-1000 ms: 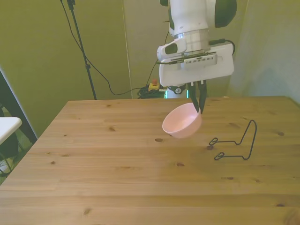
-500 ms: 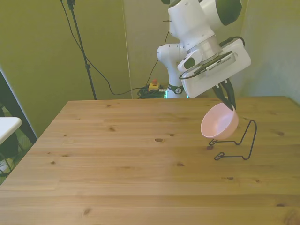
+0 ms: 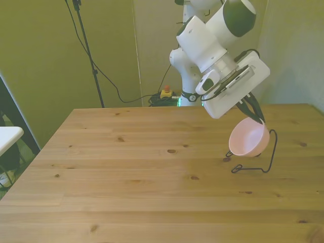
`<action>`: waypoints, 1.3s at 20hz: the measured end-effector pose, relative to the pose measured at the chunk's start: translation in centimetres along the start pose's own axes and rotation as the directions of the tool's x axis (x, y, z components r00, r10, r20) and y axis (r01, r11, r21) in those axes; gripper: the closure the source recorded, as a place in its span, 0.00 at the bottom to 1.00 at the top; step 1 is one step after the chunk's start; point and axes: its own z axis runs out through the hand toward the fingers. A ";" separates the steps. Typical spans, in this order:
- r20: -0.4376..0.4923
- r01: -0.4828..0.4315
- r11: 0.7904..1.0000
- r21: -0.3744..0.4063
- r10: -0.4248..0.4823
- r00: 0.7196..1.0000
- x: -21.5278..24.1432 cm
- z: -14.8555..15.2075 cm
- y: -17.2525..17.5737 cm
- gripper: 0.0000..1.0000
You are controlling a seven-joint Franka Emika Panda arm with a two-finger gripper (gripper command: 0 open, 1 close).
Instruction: Load the bowl
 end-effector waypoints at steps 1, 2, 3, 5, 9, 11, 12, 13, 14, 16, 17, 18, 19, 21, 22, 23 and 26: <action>0.011 0.001 1.000 0.018 -0.002 1.000 0.0 0.4 0.3 1.00; 0.022 0.003 0.999 0.036 -0.004 1.000 0.1 0.7 0.6 1.00; 0.034 0.004 0.999 0.052 -0.006 0.999 0.1 1.0 0.9 1.00; 0.050 0.005 0.997 0.079 -0.009 0.999 0.3 1.5 1.5 1.00; 0.067 0.010 0.993 0.121 -0.018 0.998 0.2 1.9 2.4 1.00; 0.079 0.009 0.991 0.135 -0.020 0.997 -0.1 2.2 3.1 1.00; 0.082 0.009 0.991 0.137 -0.020 0.996 -0.2 2.3 3.5 1.00; 0.082 0.007 0.990 0.138 -0.019 0.996 -0.3 2.3 3.8 1.00; 0.082 0.007 0.990 0.140 -0.019 0.996 -0.4 2.2 4.2 1.00; 0.082 0.008 0.990 0.139 -0.020 0.996 -0.6 2.2 4.6 1.00; 0.083 0.006 0.990 0.138 -0.018 0.996 -0.8 2.1 4.8 1.00; 0.083 0.006 0.991 0.137 -0.017 0.996 -0.8 2.1 4.9 1.00; 0.083 0.005 0.991 0.137 -0.017 0.996 -0.8 2.1 4.9 1.00; 0.082 0.006 0.990 0.138 -0.017 0.996 -0.8 2.0 4.9 1.00; 0.081 0.006 0.990 0.138 -0.018 0.997 -0.8 2.0 4.9 1.00; 0.080 0.008 0.990 0.139 -0.019 0.997 -0.8 1.9 4.8 1.00; 0.074 0.014 0.990 0.143 -0.025 0.997 -0.7 1.7 4.5 1.00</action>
